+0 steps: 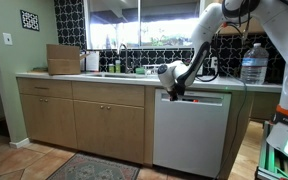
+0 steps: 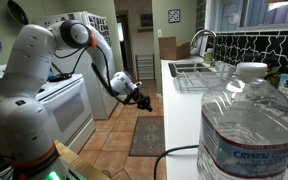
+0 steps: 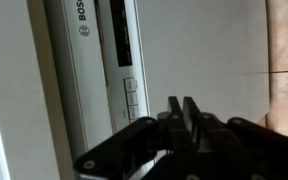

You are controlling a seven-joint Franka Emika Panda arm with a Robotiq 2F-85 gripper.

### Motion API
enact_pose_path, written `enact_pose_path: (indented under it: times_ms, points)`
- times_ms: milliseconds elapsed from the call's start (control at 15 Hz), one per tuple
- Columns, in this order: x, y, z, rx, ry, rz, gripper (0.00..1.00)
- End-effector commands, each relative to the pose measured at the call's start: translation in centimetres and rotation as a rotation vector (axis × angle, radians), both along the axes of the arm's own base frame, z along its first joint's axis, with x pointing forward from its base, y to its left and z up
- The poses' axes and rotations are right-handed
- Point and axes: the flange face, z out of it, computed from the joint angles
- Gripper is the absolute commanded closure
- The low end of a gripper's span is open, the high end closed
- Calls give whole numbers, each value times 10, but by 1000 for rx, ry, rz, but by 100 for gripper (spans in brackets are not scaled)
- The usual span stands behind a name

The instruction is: Press a button on the left of the dish washing machine controlling panel

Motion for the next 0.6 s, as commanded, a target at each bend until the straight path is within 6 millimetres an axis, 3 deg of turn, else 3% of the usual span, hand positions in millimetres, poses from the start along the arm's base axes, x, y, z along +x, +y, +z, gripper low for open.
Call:
enact_pose_path:
  times_ms: [0, 533]
  points:
    - [22, -10, -13, -48, -25, -46, 100]
    - [50, -27, -26, -134, -20, -160, 100]
